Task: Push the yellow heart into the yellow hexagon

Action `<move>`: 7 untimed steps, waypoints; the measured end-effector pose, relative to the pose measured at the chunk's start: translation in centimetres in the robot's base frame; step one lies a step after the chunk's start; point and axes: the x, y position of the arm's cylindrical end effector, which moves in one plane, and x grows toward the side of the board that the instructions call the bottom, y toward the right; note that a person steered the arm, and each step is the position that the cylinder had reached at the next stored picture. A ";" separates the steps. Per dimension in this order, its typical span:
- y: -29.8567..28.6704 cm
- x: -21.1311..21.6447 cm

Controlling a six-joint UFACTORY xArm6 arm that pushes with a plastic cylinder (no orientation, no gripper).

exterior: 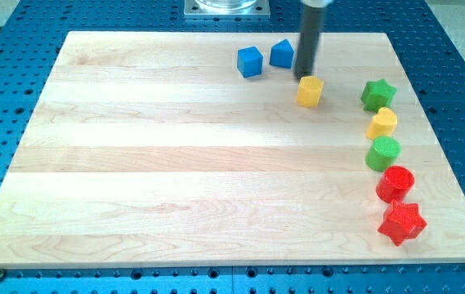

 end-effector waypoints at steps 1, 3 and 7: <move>2.0 1.7; -6.3 4.8; 15.5 9.6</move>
